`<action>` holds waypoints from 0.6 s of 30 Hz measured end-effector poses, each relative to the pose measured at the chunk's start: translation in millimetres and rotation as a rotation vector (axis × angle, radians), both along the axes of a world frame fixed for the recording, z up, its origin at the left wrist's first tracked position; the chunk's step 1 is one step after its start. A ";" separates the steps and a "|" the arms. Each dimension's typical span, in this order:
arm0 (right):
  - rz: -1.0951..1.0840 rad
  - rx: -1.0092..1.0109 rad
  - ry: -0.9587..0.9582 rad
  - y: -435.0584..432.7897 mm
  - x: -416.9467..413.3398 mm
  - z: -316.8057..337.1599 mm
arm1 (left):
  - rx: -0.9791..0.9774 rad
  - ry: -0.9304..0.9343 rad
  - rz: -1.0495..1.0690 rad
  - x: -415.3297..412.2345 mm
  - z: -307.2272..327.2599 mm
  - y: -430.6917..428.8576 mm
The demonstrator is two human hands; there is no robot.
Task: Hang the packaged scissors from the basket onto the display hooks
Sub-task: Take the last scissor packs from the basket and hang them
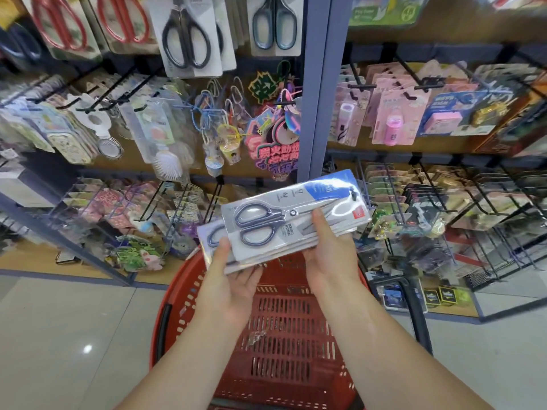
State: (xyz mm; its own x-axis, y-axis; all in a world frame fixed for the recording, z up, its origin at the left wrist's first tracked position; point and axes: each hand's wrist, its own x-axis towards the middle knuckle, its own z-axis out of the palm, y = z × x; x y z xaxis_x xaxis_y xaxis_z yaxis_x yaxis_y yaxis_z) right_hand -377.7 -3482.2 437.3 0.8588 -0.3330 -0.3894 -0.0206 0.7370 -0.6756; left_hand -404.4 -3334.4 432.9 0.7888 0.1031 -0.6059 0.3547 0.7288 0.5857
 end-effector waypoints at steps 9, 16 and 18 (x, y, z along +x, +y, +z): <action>0.434 -0.468 -0.078 -29.3 12.9 -6.4 | 0.615 -0.232 -0.604 30.2 2.7 55.7; 0.384 -0.489 -0.024 -4.3 28.7 -3.6 | 0.442 -0.193 -0.601 40.2 3.8 9.4; 0.370 -0.574 -0.001 -3.0 31.4 -1.2 | 0.358 -0.133 -0.502 35.5 -3.7 1.5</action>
State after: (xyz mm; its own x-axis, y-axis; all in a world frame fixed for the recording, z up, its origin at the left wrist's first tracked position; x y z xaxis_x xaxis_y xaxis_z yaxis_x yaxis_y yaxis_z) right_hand -346.3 -3485.2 436.1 0.9560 -0.1712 -0.2382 -0.2016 0.2061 -0.9575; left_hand -368.9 -3332.8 429.2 0.8602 -0.1208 -0.4955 0.5095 0.2427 0.8255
